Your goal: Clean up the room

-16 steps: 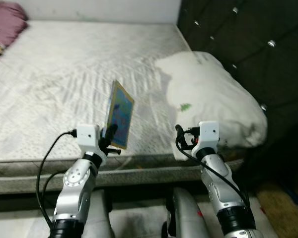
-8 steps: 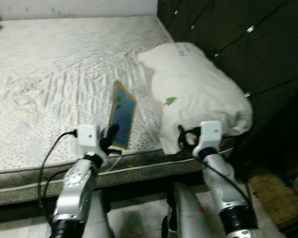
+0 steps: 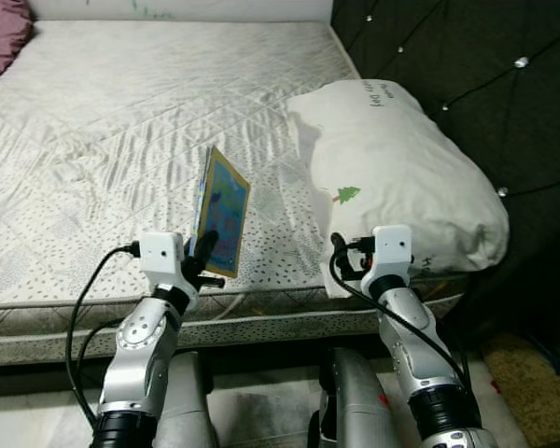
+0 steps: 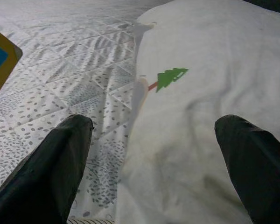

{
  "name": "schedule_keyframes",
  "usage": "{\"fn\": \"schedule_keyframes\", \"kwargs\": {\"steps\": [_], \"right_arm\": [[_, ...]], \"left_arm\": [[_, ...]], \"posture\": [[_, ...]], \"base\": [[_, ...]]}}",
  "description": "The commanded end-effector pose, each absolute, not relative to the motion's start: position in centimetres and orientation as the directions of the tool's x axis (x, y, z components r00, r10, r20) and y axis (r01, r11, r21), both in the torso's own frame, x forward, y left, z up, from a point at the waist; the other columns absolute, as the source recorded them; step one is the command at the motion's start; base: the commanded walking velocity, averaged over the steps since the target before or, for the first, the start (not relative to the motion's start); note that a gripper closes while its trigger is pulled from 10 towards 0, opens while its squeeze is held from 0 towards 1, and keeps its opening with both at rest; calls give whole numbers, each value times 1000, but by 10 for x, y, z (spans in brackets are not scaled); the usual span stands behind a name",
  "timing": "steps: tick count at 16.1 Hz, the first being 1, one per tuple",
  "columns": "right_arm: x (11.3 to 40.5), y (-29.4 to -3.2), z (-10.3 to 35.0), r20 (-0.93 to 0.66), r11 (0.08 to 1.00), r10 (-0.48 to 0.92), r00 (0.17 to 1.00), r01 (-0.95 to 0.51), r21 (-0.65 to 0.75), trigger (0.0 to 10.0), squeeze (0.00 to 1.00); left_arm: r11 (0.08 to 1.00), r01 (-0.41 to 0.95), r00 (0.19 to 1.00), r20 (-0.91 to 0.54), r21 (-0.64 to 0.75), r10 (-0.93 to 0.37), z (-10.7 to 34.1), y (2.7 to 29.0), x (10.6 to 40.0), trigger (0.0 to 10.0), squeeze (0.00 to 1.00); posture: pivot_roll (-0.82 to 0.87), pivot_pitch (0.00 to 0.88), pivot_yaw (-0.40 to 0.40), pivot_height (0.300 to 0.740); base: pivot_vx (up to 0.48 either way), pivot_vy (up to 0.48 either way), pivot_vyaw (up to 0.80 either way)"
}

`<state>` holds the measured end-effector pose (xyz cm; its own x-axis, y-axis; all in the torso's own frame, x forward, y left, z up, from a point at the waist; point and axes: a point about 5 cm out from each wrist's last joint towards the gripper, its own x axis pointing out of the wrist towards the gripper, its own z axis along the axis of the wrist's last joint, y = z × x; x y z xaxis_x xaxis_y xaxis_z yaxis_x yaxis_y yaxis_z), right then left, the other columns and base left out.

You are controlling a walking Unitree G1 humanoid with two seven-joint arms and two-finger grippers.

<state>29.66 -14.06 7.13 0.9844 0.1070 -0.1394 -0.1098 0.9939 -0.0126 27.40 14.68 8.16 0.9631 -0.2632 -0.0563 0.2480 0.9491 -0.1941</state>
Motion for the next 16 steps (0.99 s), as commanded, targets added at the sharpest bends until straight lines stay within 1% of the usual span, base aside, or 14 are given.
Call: {"fn": "schedule_keyframes", "kwargs": {"steps": [1, 7, 11, 13, 14, 16], "right_arm": [[296, -143, 72, -138, 995, 97, 986, -100, -13, 10000, 0], [295, -142, 71, -145, 995, 95, 985, -97, -6, 10000, 0], [297, -141, 72, -141, 994, 108, 984, -110, -8, 10000, 0], [296, -142, 71, -141, 994, 106, 984, -107, -3, 10000, 0], [294, -142, 70, -147, 994, 106, 983, -107, 2, 10000, 0], [293, -142, 68, -150, 994, 110, 983, -111, 2, 10000, 0]], "left_arm": [[944, 273, 961, 1, -187, -278, 92, 144, 278, 10000, 0], [943, 279, 959, 6, -179, -283, 94, 145, 279, 10000, 0], [938, 290, 956, 12, -190, -293, 94, 140, 278, 10000, 0], [943, 262, 963, -10, -205, -269, 90, 139, 280, 10000, 0], [929, 224, 966, -62, -294, -252, 83, 134, 284, 10000, 0], [892, 211, 952, -122, -400, -280, 75, 116, 294, 10000, 0]], "posture": [[-41, 29, -35, 584], [-34, 27, -31, 584], [-38, 20, -33, 584], [-39, 18, -36, 584], [-38, 16, -41, 584], [-46, 7, -52, 584]], "base": [[0, 0, 0], [349, 0, 0], [344, 0, 0], [122, 0, 0], [0, 0, 0], [0, 0, 0]]}}
